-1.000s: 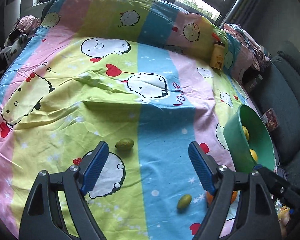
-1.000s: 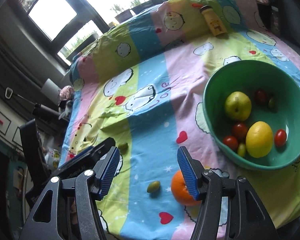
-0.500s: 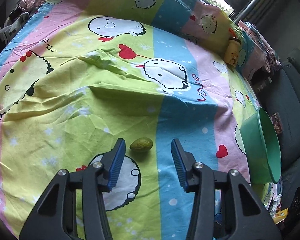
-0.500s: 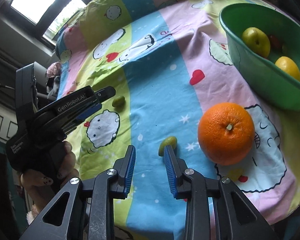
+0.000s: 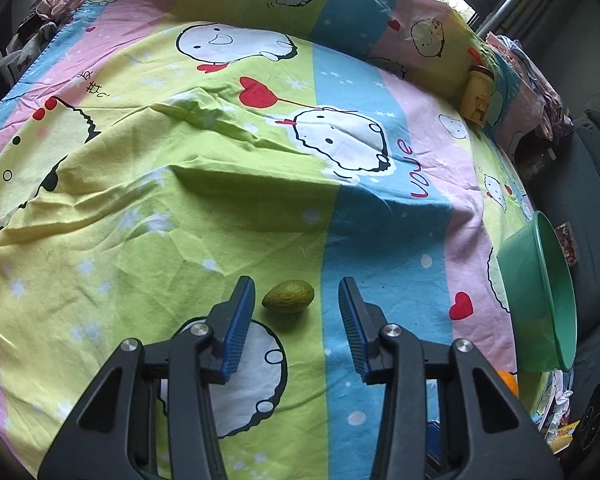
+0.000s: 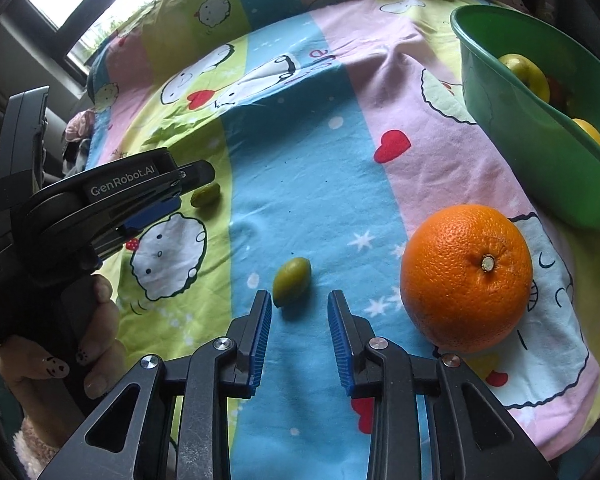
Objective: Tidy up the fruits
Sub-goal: 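Lower the right tool around the green fruit and close on it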
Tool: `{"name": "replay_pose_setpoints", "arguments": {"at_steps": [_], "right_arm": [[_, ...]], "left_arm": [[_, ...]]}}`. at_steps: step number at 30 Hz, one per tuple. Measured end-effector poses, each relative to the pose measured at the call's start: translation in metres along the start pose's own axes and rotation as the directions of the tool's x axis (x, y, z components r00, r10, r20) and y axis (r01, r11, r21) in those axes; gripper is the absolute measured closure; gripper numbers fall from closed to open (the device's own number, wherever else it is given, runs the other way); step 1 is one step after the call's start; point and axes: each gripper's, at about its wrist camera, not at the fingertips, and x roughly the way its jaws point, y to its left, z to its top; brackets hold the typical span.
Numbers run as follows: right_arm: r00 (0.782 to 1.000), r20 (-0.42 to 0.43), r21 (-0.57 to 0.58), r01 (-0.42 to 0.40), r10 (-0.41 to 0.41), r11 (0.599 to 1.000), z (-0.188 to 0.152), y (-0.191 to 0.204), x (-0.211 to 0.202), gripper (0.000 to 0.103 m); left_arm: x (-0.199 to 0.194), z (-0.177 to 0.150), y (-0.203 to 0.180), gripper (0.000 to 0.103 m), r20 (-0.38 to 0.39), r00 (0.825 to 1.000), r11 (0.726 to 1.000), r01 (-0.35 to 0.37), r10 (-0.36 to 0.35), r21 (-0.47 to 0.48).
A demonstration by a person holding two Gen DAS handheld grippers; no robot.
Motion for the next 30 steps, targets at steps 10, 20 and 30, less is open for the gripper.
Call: {"name": "replay_pose_setpoints", "arguments": {"at_steps": [10, 20, 30], "right_arm": [[0.999, 0.017, 0.009, -0.036, 0.036, 0.999, 0.009, 0.002, 0.007, 0.077], [0.997, 0.012, -0.007, -0.075, 0.075, 0.997, 0.014, 0.011, 0.018, 0.080], [0.998, 0.038, -0.050, -0.042, 0.044, 0.998, 0.013, 0.017, 0.019, 0.081]], "left_arm": [[0.010, 0.002, 0.006, 0.076, -0.021, 1.000, 0.999, 0.002, -0.003, -0.038], [0.009, 0.001, 0.003, 0.075, -0.006, 1.000, 1.000, -0.009, 0.008, -0.017], [0.007, -0.003, -0.004, 0.075, -0.001, 0.999, 0.999, -0.033, 0.033, 0.007]]}}
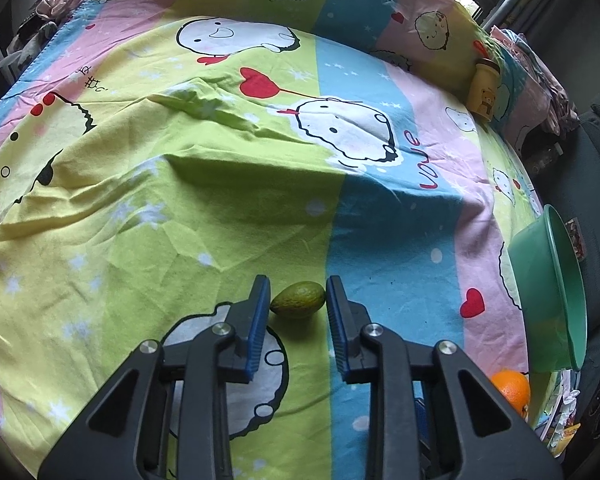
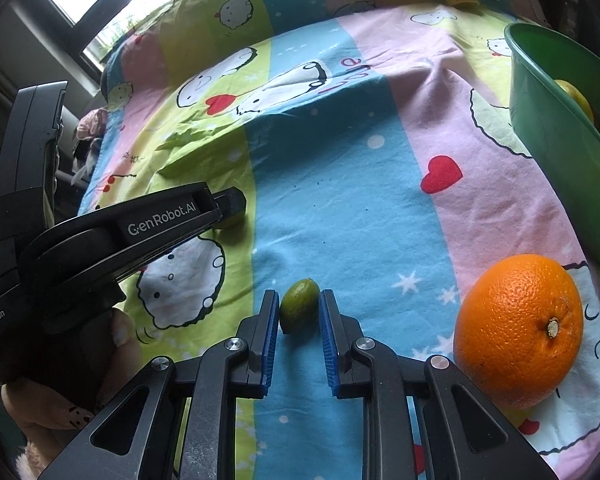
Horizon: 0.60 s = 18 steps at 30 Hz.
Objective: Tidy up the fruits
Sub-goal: 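Lower the right tool around the green fruit and close on it, then carry the green fruit with the right tool over the basin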
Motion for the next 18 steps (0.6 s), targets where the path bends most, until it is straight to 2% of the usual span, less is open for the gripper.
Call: {"name": "replay_pose_setpoints", "arguments": {"at_steps": [18], "right_arm": [[0.995, 0.045, 0.027, -0.090, 0.089, 0.996, 0.005, -0.010, -0.029, 0.081]], "left_arm": [[-0.043, -0.004, -0.011, 0.075, 0.110, 0.993, 0.999, 0.042, -0.044, 0.021]]}}
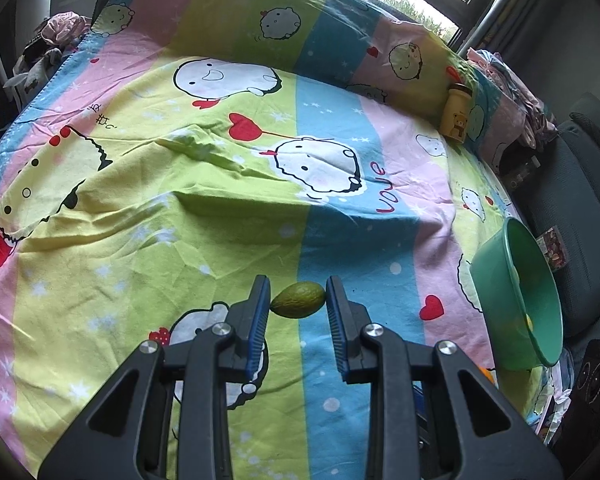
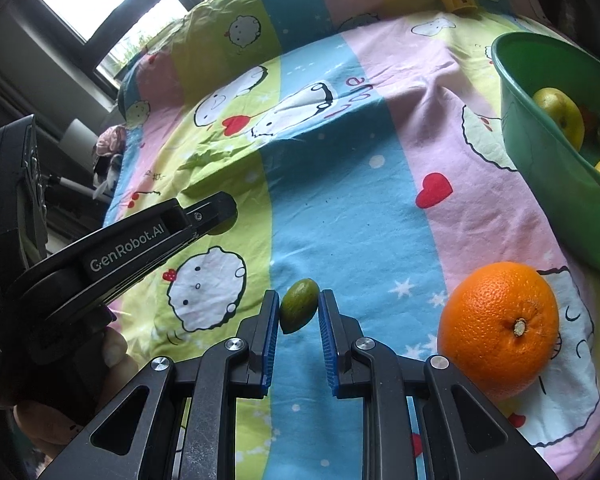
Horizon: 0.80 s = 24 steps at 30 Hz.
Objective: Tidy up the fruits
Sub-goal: 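Carry the green fruit with the right tool over the basin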
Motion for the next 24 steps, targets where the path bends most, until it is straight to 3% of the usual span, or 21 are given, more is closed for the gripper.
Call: {"name": "replay_pose_setpoints", "arguments": {"at_steps": [13, 24], "right_arm": [[0.991, 0.126, 0.024, -0.054, 0.050, 0.998, 0.034, -0.013, -0.062, 0.081], [0.971, 0.237, 0.083, -0.030, 0.009, 0.996, 0.073, -0.041, -0.098, 0.081]], "left_arm": [[-0.040, 0.002, -0.022, 0.075, 0.095, 0.993, 0.997, 0.064, -0.068, 0.048], [-0.058, -0.002, -0.057, 0.075, 0.132, 0.980, 0.983, 0.129, -0.146, 0.129]]}}
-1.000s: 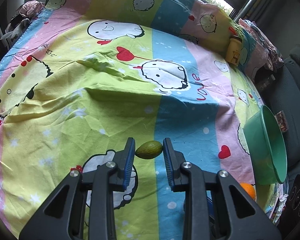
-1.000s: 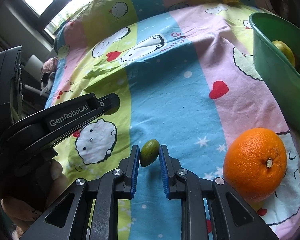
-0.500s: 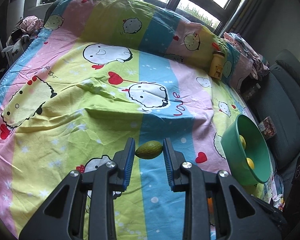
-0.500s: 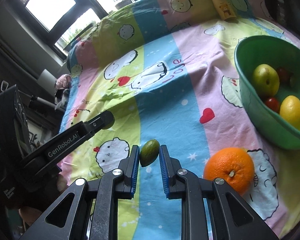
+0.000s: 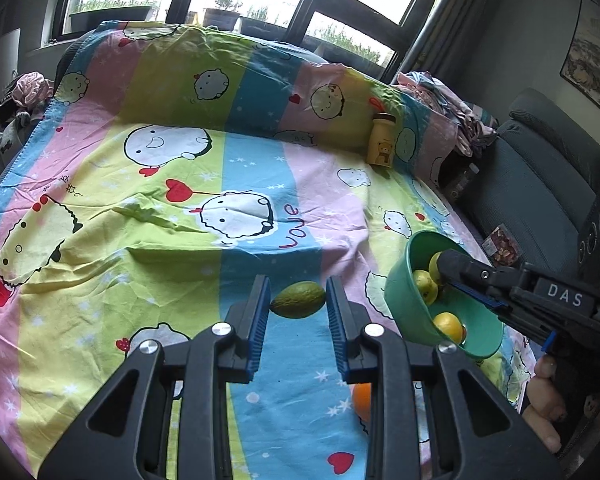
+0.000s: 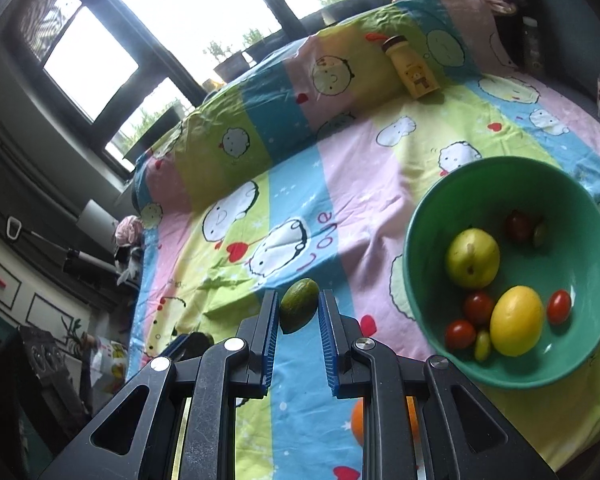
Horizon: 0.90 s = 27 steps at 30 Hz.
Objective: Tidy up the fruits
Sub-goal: 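Carry the green fruit with the right tool over the basin, then lower the green fruit beside the yellow fruit and open the right tool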
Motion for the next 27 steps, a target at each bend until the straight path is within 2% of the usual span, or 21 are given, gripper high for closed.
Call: {"name": "replay_pose_setpoints", "arguments": {"at_steps": [16, 21, 27], "right_arm": [[0.997, 0.055, 0.116, 0.048, -0.055, 0.992, 0.006, -0.076, -0.014, 0.081], [0.992, 0.062, 0.167, 0.102, -0.114, 0.981, 0.007, -0.097, -0.019, 0.081], [0.987, 0.054, 0.243, 0.133, -0.150, 0.961, 0.006, -0.124, -0.024, 0.081]], "left_arm": [[0.030, 0.006, -0.082, 0.075, -0.039, 0.991, 0.984, 0.130, -0.126, 0.121], [0.048, 0.005, -0.107, 0.075, -0.077, 0.978, 0.968, 0.202, -0.193, 0.145], [0.069, 0.000, -0.128, 0.075, -0.133, 0.965, 0.956, 0.246, -0.226, 0.158]]}}
